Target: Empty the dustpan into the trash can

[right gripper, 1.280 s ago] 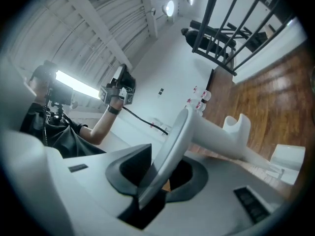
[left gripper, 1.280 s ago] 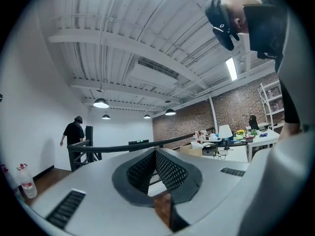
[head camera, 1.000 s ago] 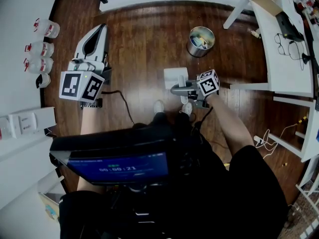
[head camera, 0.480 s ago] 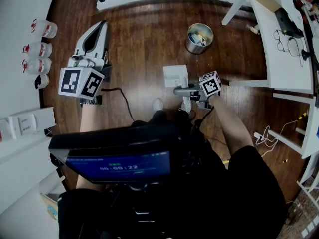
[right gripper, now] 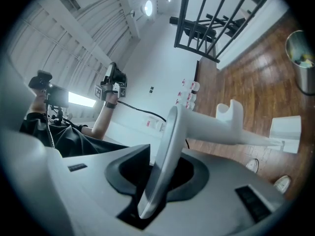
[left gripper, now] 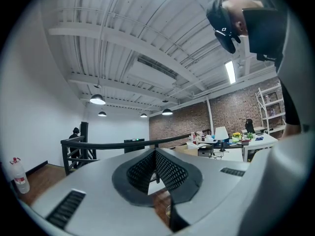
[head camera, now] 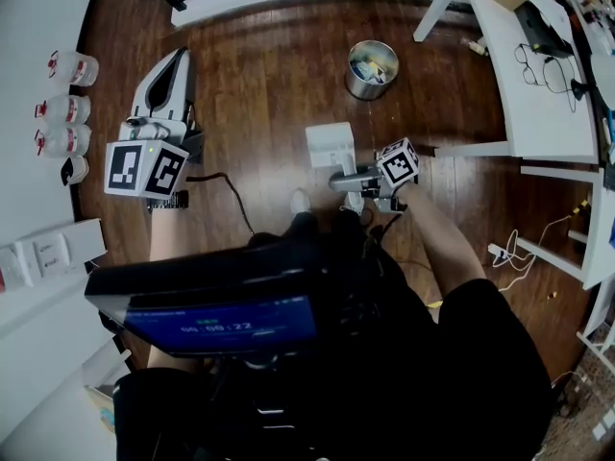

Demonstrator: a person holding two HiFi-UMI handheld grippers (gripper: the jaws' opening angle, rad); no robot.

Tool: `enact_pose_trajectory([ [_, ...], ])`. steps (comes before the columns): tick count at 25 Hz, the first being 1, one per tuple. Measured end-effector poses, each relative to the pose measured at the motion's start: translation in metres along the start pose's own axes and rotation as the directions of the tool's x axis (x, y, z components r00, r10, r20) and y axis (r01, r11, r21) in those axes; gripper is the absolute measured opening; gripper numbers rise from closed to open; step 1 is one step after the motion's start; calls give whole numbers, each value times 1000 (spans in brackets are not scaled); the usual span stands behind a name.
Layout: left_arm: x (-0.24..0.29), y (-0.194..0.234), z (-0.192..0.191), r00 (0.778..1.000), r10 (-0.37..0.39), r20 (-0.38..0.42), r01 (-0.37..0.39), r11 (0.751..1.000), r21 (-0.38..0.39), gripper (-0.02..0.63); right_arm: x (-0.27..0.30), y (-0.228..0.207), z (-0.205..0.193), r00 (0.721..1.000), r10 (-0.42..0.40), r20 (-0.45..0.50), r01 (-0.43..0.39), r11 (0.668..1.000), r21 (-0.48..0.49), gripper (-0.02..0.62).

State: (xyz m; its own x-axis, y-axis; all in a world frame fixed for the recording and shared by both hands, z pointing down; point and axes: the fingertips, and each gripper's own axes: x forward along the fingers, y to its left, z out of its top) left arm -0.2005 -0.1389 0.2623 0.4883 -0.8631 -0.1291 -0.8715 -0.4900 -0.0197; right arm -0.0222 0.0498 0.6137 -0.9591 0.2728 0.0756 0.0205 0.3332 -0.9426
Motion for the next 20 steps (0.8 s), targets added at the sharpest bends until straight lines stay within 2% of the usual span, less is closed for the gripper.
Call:
enact_pose_trajectory([
  [3, 0, -1, 0, 1000, -2, 1, 2, 1000, -4, 0, 0, 0, -1, 1000, -2, -4, 3, 1000, 17, 112],
  [5, 0, 0, -1, 1000, -5, 2, 5, 1000, -5, 0, 1, -2, -3, 1000, -4, -10, 4, 999, 41, 165],
  [6, 0, 0, -1, 1000, -4, 3, 4, 1000, -6, 0, 1, -3, -5, 1000, -6, -17, 6, 999, 50, 170],
  [15, 0, 4, -2, 1000, 6, 11, -6, 1000, -13, 0, 4, -8, -25, 996, -7, -94, 15, 996, 88, 170],
  [20, 0, 4, -2, 1000, 4, 13, -4, 1000, -17, 0, 7, -6, -35, 995, 4, -95, 7, 994, 112, 170],
])
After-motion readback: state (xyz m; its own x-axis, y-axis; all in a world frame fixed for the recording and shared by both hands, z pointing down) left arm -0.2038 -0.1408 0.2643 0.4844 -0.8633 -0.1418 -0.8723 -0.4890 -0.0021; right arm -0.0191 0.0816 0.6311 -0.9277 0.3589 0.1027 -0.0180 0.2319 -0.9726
